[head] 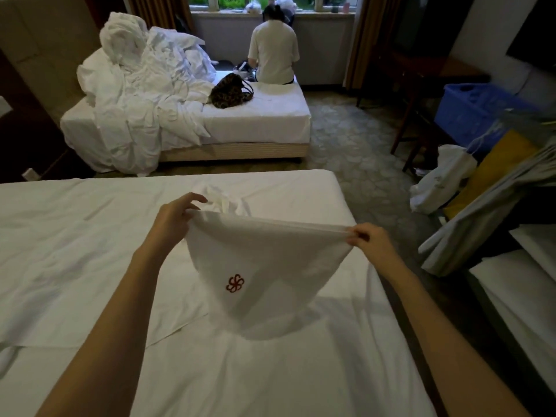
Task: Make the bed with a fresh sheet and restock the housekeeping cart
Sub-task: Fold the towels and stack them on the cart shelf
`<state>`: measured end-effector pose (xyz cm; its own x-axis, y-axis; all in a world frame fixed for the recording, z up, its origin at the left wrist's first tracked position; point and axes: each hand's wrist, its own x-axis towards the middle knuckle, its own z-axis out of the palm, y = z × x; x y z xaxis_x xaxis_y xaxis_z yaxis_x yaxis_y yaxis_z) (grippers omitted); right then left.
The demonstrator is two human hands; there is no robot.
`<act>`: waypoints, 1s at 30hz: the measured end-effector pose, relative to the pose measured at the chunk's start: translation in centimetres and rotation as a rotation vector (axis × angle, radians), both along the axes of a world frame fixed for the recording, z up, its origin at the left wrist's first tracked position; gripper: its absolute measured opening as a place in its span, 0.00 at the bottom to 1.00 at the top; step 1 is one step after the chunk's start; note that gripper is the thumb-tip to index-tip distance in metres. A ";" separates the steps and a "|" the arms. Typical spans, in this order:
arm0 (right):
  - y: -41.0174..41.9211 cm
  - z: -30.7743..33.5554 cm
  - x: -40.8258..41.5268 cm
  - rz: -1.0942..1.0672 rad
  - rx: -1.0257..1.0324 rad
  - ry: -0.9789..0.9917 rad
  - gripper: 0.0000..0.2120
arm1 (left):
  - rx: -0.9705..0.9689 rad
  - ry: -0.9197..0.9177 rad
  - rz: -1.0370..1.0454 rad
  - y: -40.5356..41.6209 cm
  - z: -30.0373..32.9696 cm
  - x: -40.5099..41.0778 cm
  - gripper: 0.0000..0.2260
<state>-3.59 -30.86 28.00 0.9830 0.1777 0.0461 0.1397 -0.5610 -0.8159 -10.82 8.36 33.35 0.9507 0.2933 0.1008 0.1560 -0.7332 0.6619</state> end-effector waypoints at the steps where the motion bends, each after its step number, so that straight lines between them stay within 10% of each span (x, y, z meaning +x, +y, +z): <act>1: -0.1 0.6 0.4 -0.017 0.032 0.012 0.07 | 0.021 0.022 0.022 -0.2 -0.3 0.4 0.23; 15: -3.0 4.1 2.8 -0.071 -0.108 0.038 0.09 | -0.340 -0.210 0.075 -2.5 1.0 2.8 0.12; 30: -5.8 -12.1 -24.3 -0.123 0.161 0.366 0.04 | -0.531 0.052 0.035 -4.0 -17.9 -25.7 0.07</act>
<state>-27.92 -36.70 15.90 0.9531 0.0769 -0.2928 -0.2362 -0.4162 -0.8781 -36.55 4.38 15.46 0.9391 0.3231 -0.1173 0.2172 -0.2930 0.9311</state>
